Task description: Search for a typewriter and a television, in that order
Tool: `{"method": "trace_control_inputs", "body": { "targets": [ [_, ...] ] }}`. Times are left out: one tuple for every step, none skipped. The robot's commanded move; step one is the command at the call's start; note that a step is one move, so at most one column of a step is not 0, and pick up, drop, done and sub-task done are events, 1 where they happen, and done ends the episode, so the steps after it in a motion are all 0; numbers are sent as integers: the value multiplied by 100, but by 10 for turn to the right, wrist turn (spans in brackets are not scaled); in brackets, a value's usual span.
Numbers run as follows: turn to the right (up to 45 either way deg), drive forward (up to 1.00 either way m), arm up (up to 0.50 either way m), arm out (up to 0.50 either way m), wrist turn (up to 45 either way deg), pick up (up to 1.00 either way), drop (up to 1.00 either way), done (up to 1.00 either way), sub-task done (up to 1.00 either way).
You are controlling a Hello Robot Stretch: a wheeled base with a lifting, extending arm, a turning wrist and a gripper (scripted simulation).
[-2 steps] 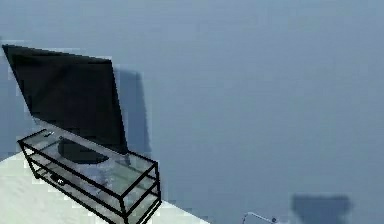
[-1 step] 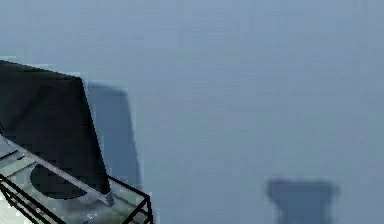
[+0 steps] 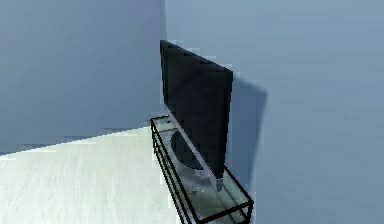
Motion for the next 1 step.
{"method": "trace_control_inputs", "body": {
  "targets": [
    [0, 0, 0, 0, 0, 0, 0, 100, 0]
  ]
}}
